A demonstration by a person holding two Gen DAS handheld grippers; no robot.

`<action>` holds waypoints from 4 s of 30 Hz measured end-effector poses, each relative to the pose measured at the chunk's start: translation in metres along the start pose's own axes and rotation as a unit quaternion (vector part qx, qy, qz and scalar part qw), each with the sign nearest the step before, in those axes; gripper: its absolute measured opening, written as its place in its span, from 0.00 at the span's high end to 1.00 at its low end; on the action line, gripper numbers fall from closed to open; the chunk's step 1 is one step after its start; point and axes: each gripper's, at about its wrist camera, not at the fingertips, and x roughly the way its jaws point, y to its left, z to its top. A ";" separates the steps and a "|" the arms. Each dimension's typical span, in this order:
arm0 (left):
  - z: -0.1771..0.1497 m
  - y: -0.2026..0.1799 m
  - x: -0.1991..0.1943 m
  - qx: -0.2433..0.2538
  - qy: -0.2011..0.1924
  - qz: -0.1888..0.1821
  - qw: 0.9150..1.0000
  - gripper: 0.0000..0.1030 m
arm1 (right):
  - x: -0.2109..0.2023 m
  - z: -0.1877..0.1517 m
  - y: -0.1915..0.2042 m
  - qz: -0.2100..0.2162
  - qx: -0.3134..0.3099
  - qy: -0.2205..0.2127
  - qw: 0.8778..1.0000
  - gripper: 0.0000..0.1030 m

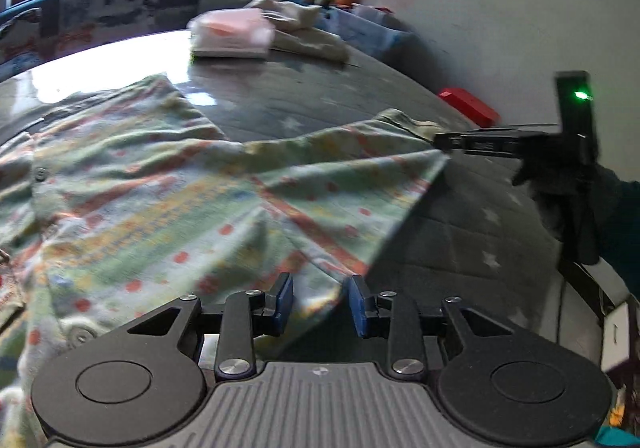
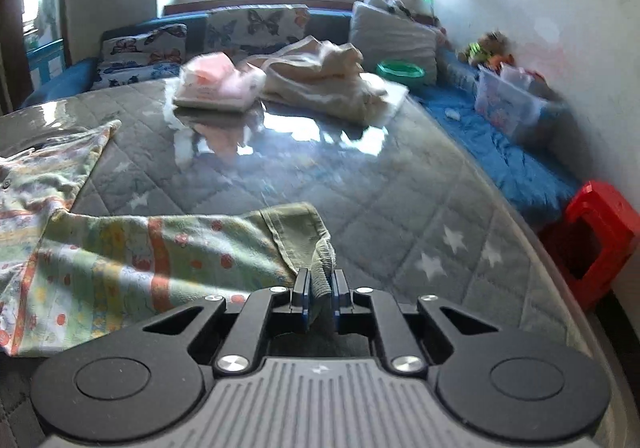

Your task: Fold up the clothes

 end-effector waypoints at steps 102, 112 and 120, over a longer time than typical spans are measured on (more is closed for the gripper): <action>0.062 0.298 -0.064 -0.224 -0.066 0.234 0.944 0.67 | 0.112 0.123 0.400 0.317 -0.283 -0.001 0.905 0.74; 0.061 0.296 -0.078 -0.228 -0.070 0.223 0.945 0.65 | 0.096 0.117 0.395 0.339 -0.309 0.021 0.888 0.73; 0.029 0.246 -0.117 -0.190 -0.072 0.214 0.955 0.61 | 0.050 0.086 0.375 0.356 -0.353 0.033 0.865 0.72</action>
